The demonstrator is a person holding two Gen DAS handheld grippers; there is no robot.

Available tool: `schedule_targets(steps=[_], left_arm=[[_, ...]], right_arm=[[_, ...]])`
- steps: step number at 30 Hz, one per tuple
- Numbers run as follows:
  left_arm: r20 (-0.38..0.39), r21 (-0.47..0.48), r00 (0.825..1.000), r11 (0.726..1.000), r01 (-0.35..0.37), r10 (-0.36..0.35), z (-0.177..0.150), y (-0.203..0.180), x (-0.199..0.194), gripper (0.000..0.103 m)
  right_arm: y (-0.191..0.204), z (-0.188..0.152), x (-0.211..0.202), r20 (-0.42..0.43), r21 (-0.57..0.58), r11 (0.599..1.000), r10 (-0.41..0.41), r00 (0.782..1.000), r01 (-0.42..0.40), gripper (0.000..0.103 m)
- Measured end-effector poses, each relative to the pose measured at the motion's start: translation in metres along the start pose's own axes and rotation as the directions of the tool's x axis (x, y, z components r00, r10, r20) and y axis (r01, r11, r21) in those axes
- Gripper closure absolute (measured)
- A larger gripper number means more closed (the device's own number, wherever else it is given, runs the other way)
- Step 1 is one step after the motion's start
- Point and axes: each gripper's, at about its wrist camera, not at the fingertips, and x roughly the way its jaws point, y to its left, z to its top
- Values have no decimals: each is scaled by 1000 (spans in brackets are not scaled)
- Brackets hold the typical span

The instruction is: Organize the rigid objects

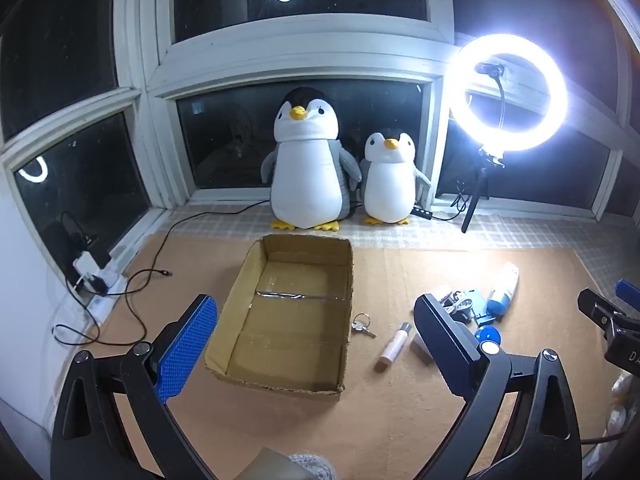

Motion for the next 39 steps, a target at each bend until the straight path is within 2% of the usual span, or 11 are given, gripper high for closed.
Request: schedule_targets(steps=[7, 8, 39], left_arm=[[7, 1, 1000, 1000, 24, -24, -3, 2, -9, 4], [-14, 3, 1000, 1000, 7, -7, -1, 5, -1, 4], [-11, 3, 1000, 1000, -4, 4, -1, 5, 1, 4]], right_arm=[[-1, 0, 0, 0, 0, 1000, -6, 1000, 6, 0], [-3, -1, 1, 0, 2, 1000, -1, 1000, 1, 0], [0, 0, 3, -15, 2, 1000, 4, 1000, -4, 0]])
